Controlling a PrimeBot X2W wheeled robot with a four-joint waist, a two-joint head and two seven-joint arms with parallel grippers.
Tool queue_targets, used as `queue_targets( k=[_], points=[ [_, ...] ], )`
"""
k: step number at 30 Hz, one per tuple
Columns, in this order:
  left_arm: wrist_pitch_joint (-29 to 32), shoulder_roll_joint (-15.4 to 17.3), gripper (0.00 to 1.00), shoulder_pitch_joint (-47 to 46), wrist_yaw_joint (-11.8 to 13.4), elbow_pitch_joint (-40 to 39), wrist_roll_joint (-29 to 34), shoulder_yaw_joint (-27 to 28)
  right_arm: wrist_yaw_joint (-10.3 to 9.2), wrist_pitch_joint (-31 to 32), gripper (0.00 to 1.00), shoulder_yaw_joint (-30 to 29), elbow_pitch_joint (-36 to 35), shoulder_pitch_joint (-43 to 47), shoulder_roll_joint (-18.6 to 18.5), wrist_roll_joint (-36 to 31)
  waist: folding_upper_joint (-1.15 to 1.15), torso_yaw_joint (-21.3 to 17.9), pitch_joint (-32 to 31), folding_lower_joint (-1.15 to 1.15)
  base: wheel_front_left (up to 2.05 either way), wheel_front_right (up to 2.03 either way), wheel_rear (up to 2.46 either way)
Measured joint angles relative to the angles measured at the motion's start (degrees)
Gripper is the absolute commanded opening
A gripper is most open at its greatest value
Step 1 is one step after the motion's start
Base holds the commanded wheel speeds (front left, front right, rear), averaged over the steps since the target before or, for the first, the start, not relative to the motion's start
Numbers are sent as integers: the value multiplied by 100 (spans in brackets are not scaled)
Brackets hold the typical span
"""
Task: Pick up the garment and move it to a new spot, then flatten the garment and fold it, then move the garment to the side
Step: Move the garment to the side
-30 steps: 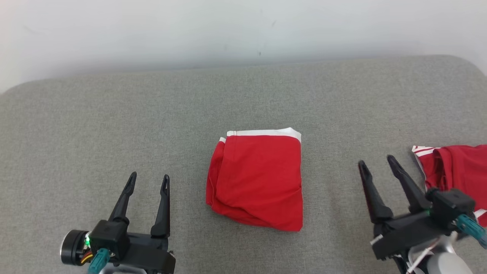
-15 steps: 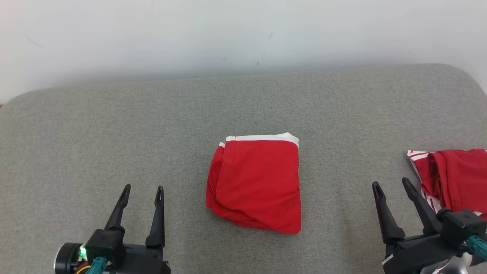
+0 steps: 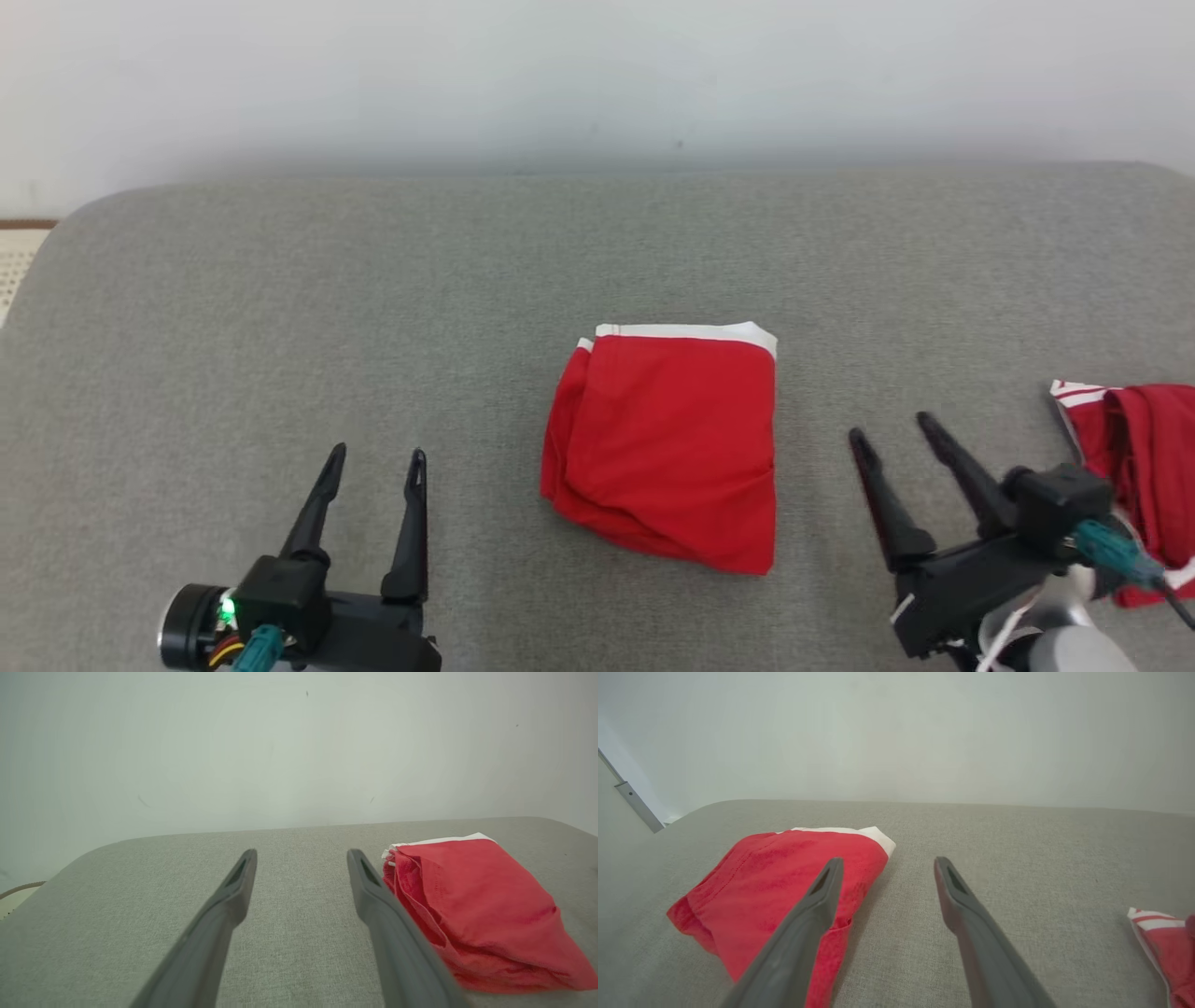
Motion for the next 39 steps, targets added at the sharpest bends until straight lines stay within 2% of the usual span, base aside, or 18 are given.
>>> queue_targets(
  k=[8, 18, 19, 20, 21, 31, 39],
  points=[
    [-97, -135, 100, -105, -47, 164, -5, -231, -1, 31, 100, 905, 1123, -448, -185, 519, 0, 356, 187, 1, 0, 0, 0],
    [-190, -196, 100, -268, -14, 266, -14, -283, -1, -227, 100, 1681, 2202, -1113, -122, 1012, 0, 502, 435, 1, 0, 0, 0],
    [-196, -197, 100, -281, 1, 275, -15, -285, -1, -271, 88, 1739, 2281, -1179, -105, 1059, 0, 504, 444, 1, 0, 0, 0],
    [-197, -198, 100, -293, 1, 280, -18, -278, 0, -318, 41, 1789, 2343, -1233, -96, 1111, 1, 500, 446, 1, 0, 0, 0],
    [-198, -198, 100, -303, 3, 285, -23, -280, -1, -361, 0, 1836, 2408, -1283, -93, 1169, 0, 494, 447, 1, 0, 0, 0],
    [-221, -144, 100, -310, 54, 241, -64, -266, 0, -666, 0, 1973, 2388, -1369, -286, 1235, 1, 272, 476, 1, 0, 0, 0],
    [-136, -42, 100, -350, 100, 56, -44, -281, 0, -526, 0, 1770, 1871, -978, -721, 821, 0, -229, 557, 1, 0, 0, 0]
  ],
)
